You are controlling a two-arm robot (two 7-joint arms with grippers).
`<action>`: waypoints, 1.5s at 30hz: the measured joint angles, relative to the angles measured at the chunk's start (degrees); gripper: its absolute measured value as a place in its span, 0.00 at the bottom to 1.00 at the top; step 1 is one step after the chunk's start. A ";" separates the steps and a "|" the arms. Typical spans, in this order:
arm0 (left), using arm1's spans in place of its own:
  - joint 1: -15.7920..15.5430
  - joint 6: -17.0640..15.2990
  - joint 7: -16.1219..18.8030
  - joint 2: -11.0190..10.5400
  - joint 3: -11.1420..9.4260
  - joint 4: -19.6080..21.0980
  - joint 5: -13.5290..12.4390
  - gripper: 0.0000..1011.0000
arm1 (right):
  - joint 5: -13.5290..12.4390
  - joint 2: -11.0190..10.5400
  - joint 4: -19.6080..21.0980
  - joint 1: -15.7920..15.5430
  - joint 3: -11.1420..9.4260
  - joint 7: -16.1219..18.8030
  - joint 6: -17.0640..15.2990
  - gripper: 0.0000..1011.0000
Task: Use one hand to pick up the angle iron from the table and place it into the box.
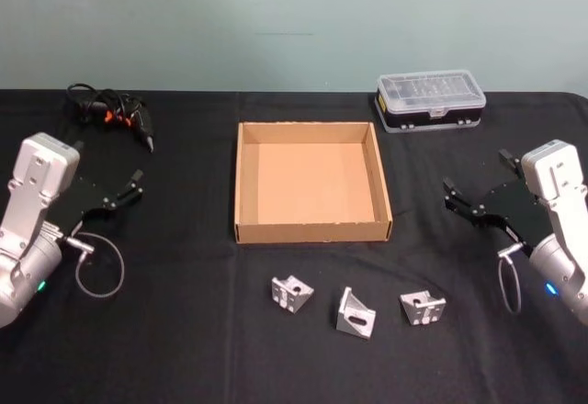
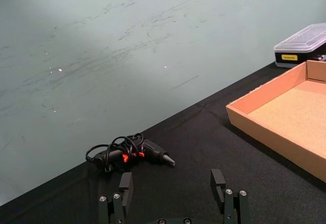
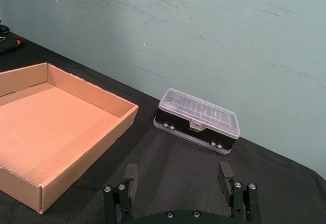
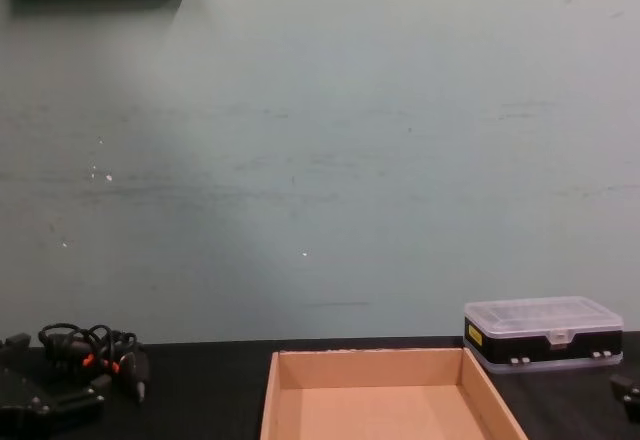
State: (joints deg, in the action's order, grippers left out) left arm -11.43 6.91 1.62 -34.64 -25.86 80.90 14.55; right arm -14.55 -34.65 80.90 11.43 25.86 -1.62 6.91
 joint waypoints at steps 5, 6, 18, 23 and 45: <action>0.00 0.00 0.00 0.00 0.00 0.00 0.00 0.99 | 0.00 0.00 0.00 0.00 0.00 0.00 0.00 0.99; 0.00 0.00 0.00 0.00 0.00 0.00 0.00 0.99 | 0.00 0.00 0.00 0.00 0.00 0.00 0.00 0.99; 0.00 0.00 0.00 0.00 0.00 0.00 0.00 0.99 | 0.00 0.00 0.00 0.00 0.00 0.00 0.00 0.99; 0.00 0.00 0.00 0.00 0.00 0.00 0.00 0.99 | 0.00 0.00 0.00 0.00 0.00 0.00 0.00 0.99; 0.00 0.00 0.00 0.00 0.00 0.00 0.00 0.99 | 0.19 -0.69 1.70 -1.46 -1.66 1.48 -0.13 0.99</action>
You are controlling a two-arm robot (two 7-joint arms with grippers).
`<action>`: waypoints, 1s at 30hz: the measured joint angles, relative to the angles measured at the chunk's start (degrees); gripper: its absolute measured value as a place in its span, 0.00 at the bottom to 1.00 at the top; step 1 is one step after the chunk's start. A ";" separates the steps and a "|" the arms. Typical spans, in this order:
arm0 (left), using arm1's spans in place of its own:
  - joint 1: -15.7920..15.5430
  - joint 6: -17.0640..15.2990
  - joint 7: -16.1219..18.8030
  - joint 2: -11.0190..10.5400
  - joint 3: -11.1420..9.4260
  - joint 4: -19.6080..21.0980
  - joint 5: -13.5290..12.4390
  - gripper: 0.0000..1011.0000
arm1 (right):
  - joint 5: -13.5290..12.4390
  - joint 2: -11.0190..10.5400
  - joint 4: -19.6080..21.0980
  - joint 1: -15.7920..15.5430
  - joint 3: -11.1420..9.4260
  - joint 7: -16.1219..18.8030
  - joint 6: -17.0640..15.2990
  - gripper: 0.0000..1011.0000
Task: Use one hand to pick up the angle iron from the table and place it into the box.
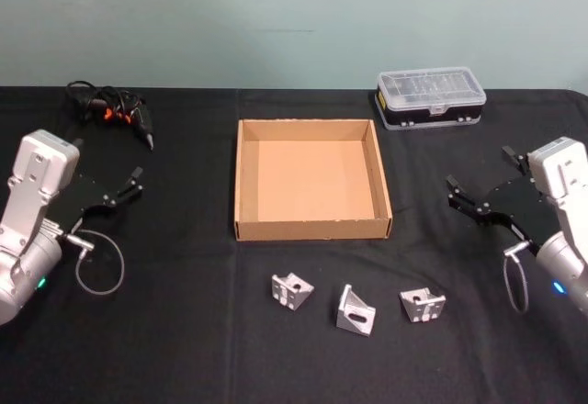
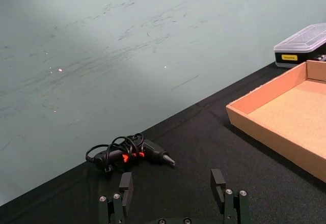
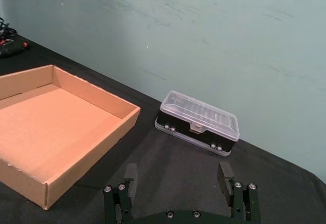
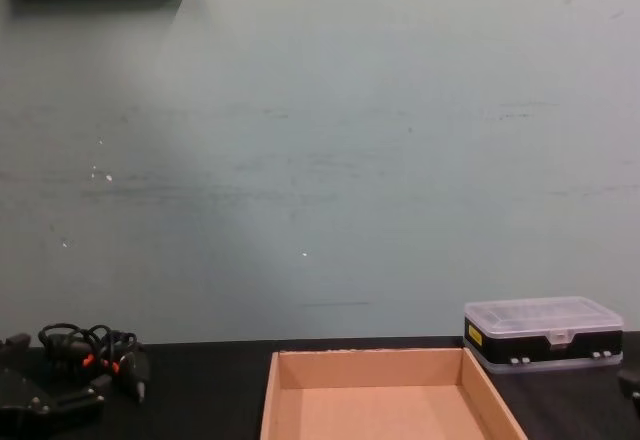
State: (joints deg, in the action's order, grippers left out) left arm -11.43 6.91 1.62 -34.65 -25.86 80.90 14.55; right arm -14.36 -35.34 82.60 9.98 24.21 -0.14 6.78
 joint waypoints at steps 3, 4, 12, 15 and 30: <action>0.00 0.00 0.00 0.00 0.00 0.00 0.00 0.99 | -0.15 -0.79 1.48 -0.69 -0.79 1.06 -0.25 0.99; 0.00 0.00 0.00 0.00 0.00 0.00 0.00 0.99 | -0.44 -1.26 2.29 -1.00 -1.17 1.75 -0.54 0.99; 0.00 0.00 0.00 0.00 0.00 0.00 0.00 0.99 | -2.90 -5.56 8.67 -3.12 -3.75 6.97 -3.08 0.99; 0.00 0.00 0.00 0.00 0.00 0.00 0.00 0.99 | -4.54 -8.17 11.58 -3.97 -5.11 9.91 -4.66 0.99; 0.00 0.00 0.00 0.00 0.00 0.00 0.00 0.99 | -11.35 -21.69 19.50 1.06 -5.47 37.22 -15.71 0.99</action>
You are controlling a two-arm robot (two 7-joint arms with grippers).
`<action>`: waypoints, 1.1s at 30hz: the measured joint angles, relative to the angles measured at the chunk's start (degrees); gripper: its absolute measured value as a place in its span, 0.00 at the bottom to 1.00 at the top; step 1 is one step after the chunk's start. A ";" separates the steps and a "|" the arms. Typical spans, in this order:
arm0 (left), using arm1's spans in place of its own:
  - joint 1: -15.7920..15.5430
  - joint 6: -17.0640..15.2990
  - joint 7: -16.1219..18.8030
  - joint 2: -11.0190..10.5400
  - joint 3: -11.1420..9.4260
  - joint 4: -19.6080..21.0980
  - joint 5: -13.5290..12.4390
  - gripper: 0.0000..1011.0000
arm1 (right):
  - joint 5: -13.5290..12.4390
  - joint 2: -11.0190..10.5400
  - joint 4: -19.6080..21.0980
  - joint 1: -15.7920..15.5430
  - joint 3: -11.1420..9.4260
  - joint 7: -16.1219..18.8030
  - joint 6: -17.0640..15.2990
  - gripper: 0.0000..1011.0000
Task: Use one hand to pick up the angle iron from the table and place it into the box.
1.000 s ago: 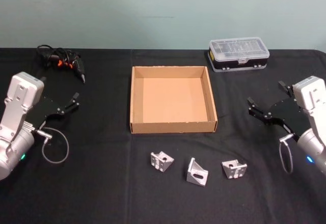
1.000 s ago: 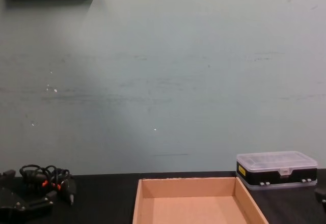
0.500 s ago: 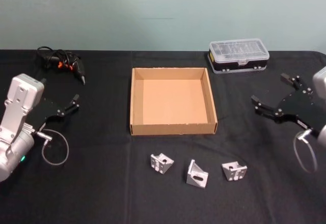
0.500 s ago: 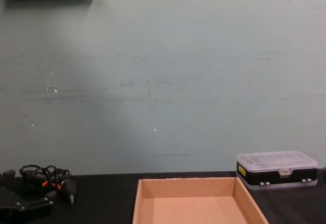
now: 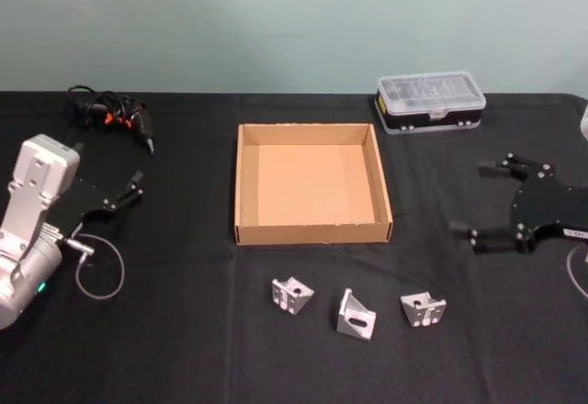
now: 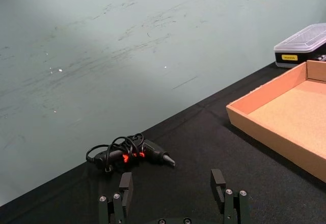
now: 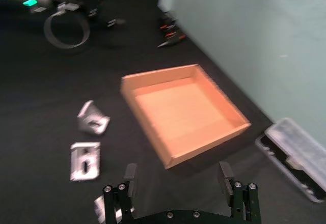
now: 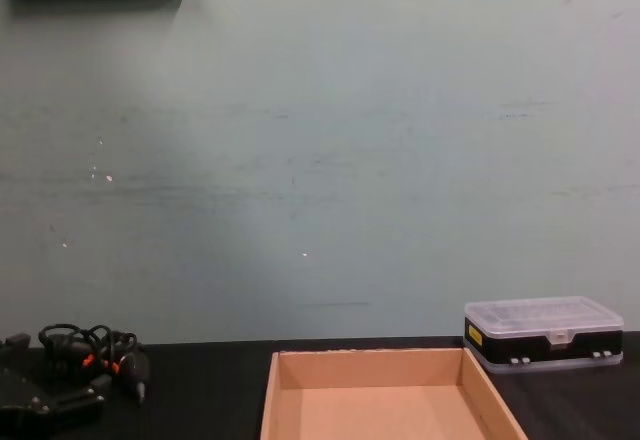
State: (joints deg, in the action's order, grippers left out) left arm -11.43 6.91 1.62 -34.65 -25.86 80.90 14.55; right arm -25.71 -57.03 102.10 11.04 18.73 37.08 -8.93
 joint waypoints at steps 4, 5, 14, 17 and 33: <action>0.00 0.00 0.00 0.00 0.00 0.00 0.00 0.99 | 1.56 -1.64 0.60 4.12 2.89 6.22 -3.02 0.99; 0.00 0.00 0.00 0.00 0.00 0.00 0.00 0.99 | 1.88 -1.80 0.64 4.88 3.50 7.25 -3.50 0.99; 0.00 0.00 0.00 0.00 0.00 0.00 0.00 0.99 | 6.45 -1.79 -0.57 12.05 10.71 15.31 -7.09 0.99; 0.00 0.00 0.00 0.00 0.00 0.00 0.00 0.99 | 8.13 -1.18 -1.71 13.88 13.17 17.20 -7.86 0.99; 0.00 0.00 0.00 0.00 0.00 0.00 0.00 0.99 | 12.00 1.75 -7.03 17.73 20.55 20.20 -8.26 0.99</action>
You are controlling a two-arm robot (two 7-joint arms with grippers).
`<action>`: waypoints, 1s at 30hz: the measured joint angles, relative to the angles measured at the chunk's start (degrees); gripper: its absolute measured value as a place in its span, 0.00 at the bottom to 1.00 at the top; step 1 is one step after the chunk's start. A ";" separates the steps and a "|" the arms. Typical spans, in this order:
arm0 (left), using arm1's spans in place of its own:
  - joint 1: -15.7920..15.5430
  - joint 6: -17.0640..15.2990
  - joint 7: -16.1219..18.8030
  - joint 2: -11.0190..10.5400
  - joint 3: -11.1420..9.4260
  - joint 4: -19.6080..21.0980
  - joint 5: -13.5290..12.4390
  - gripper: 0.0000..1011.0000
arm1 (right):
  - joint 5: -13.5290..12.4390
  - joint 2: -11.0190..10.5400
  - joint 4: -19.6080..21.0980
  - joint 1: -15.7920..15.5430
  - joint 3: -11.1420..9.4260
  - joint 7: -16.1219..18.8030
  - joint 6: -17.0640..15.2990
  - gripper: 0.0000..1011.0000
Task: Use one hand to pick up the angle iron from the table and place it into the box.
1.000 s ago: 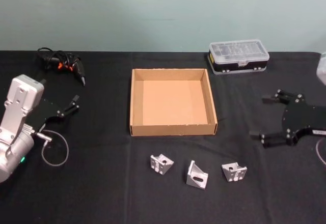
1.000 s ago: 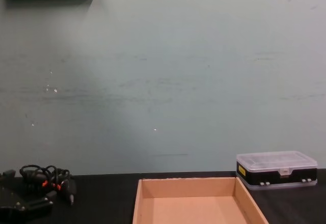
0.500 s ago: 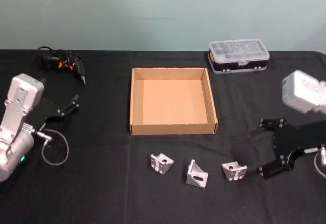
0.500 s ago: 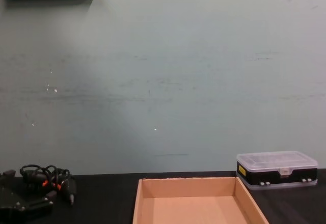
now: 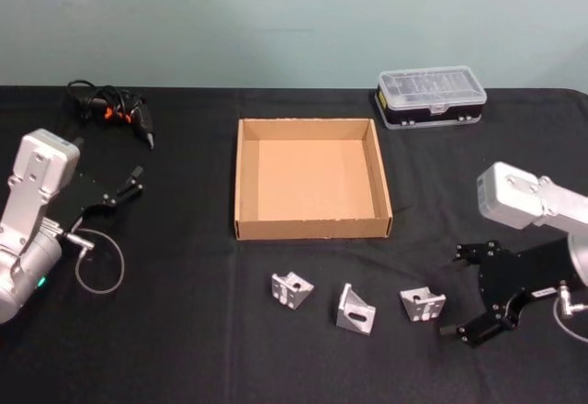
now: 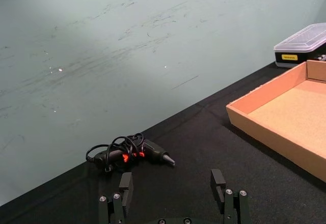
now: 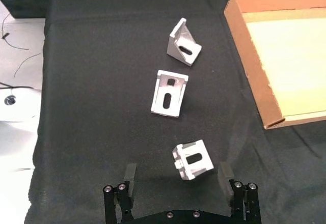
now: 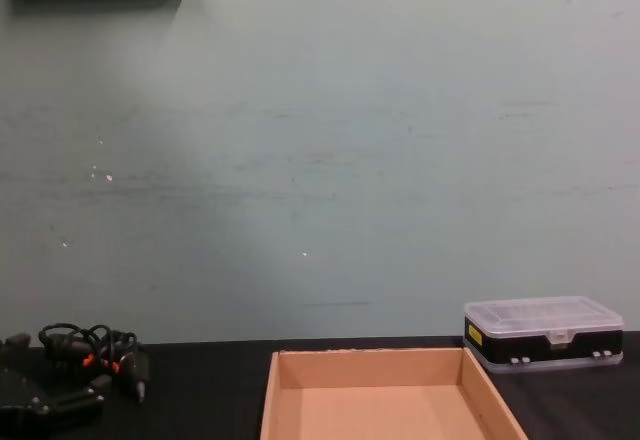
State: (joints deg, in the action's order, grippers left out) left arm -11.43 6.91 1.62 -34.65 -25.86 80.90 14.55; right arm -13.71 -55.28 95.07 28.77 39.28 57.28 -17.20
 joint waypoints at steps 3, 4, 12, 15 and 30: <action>0.00 0.00 0.00 0.00 0.00 0.00 0.00 0.99 | 0.37 0.67 -0.78 0.61 0.80 -0.04 0.12 0.99; 0.00 0.00 0.00 0.00 0.00 0.00 0.00 0.99 | 0.51 0.82 -0.90 0.74 0.99 -0.04 0.12 0.99; 0.00 0.00 0.00 0.00 0.00 0.00 0.00 0.99 | 1.44 2.72 -2.96 2.39 2.87 -0.32 0.11 0.99; 0.00 0.00 0.00 0.00 -0.01 0.00 0.00 0.99 | 1.70 3.20 -3.60 2.82 3.45 -0.31 0.11 0.99; 0.00 0.00 0.00 0.00 0.00 0.00 0.00 0.99 | 2.27 5.16 -6.80 3.95 5.04 -0.93 0.72 0.99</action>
State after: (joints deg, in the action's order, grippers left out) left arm -11.43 6.91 1.62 -34.64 -25.86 80.90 14.55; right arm -11.44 -50.12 88.27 32.72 44.31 56.35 -16.48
